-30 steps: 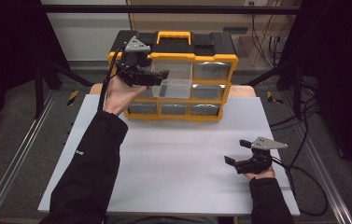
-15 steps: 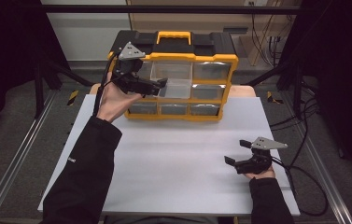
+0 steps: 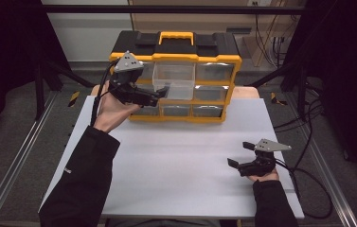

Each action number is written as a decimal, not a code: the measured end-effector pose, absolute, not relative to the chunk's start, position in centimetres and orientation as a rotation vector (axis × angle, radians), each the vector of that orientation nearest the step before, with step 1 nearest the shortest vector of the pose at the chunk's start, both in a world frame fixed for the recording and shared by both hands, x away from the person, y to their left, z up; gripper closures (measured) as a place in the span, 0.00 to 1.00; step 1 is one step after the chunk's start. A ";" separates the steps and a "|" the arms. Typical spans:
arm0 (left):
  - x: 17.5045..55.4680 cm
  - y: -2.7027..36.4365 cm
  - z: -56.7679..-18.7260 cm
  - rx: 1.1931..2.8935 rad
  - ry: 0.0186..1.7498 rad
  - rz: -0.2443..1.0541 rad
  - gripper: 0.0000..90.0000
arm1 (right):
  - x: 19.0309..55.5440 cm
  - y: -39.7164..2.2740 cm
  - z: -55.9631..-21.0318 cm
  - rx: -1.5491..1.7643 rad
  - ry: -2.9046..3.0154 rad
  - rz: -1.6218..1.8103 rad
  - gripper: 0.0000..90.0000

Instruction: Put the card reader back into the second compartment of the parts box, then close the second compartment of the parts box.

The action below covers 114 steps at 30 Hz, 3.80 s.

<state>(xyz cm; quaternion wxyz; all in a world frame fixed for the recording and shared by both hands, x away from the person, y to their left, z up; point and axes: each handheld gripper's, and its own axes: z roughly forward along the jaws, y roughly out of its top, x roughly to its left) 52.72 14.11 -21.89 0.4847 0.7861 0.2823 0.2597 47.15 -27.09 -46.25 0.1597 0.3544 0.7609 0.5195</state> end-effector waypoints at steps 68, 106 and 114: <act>49.6 14.6 -26.7 1.915 0.649 0.530 0.31 | 47.2 -27.1 -46.3 1.023 2.177 1.479 0.00; 50.9 13.1 -27.5 1.956 0.638 0.572 0.96 | 47.3 -27.1 -46.4 1.022 2.181 1.479 0.00; 51.5 12.7 -27.7 1.957 0.639 0.572 0.99 | 47.2 -27.1 -46.4 1.021 2.179 1.479 0.00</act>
